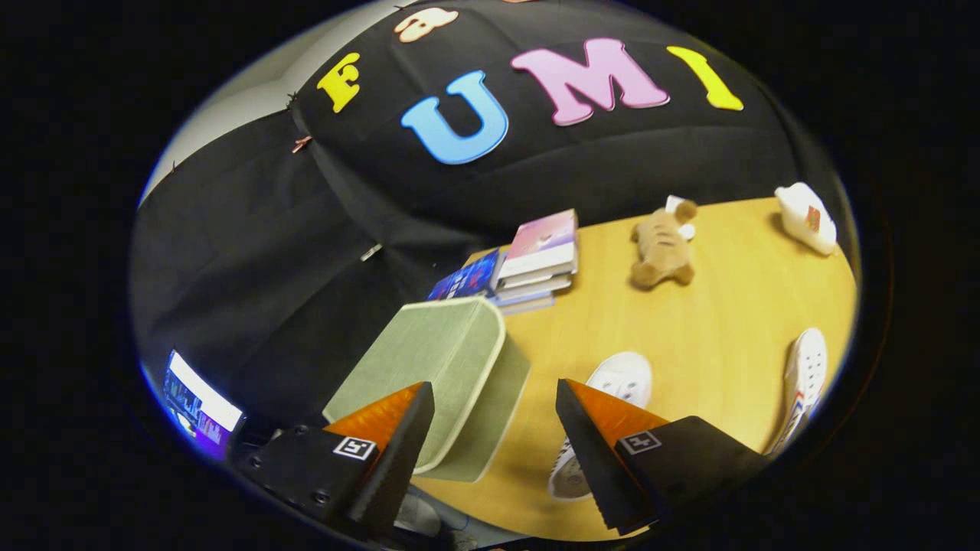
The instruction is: Open the storage box then place both shoes into the box .Put the left shoe in first, then the right shoe, with the right side of both shoes facing outward in a uniform manner.
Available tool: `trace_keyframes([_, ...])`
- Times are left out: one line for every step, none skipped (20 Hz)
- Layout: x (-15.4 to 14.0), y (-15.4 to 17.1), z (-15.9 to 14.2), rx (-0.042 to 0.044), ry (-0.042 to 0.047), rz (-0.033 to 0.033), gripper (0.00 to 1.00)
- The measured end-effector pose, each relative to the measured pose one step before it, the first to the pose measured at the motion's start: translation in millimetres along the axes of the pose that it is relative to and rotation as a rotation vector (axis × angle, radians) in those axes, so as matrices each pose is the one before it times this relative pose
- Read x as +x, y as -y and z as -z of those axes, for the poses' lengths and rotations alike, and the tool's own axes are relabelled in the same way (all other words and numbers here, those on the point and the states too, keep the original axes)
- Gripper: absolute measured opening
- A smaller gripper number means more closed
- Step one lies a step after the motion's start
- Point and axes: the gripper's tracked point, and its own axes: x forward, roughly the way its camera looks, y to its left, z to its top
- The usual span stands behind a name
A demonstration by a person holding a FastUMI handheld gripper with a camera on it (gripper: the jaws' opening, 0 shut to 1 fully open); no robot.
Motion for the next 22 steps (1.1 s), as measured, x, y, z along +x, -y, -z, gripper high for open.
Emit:
trace_keyframes([3.48,-8.13,6.04,-0.00109,-0.02433,-0.04001,0.99])
trace_keyframes([3.14,-8.34,8.66,0.00423,-0.03584,-0.04428,0.98])
trace_keyframes([5.60,-9.01,11.40,0.01534,-0.04206,-0.04722,0.98])
trace_keyframes([6.04,-8.02,10.69,0.02309,-0.04049,-0.04912,0.98])
trace_keyframes([5.03,-4.26,7.62,0.01888,-0.02737,-0.03270,0.98])
trace_keyframes([4.45,-3.51,1.61,0.00842,-0.00803,-0.03961,0.99])
trace_keyframes([3.39,-3.02,7.12,0.00483,-0.01959,-0.03505,0.98])
trace_keyframes([4.36,-4.21,5.10,0.01401,-0.02868,-0.04080,0.98])
trace_keyframes([4.08,-5.57,4.02,0.01851,-0.02545,-0.03981,0.98])
trace_keyframes([6.92,-2.74,4.16,0.02115,-0.02582,-0.03416,0.98])
trace_keyframes([8.99,1.34,2.44,0.03015,-0.02357,-0.02270,0.98])
trace_keyframes([6.93,2.92,0.75,0.04101,-0.01102,-0.01584,0.98])
trace_keyframes([3.35,2.49,1.02,0.04116,-0.00526,-0.01488,0.98])
trace_keyframes([4.49,1.35,-2.04,0.04197,-0.00395,-0.01800,0.98])
trace_keyframes([2.27,-1.95,0.28,0.04141,-0.00726,-0.02543,0.98])
trace_keyframes([2.60,1.71,0.88,0.03173,-0.00971,-0.00999,0.98])
trace_keyframes([1.61,-0.17,2.93,0.02454,-0.00854,-0.01349,0.98])
trace_keyframes([1.05,-1.71,2.53,0.01646,-0.00950,-0.01815,0.97])
trace_keyframes([0.83,-2.98,3.38,0.01628,-0.01586,-0.01928,0.96])
trace_keyframes([0.76,-2.56,2.40,0.01171,-0.01109,-0.00791,0.96])
trace_keyframes([-1.19,0.00,1.38,0.00640,0.00049,0.00313,0.96])
trace_keyframes([-0.55,4.31,-3.45,0.01173,0.00350,0.01195,0.95])
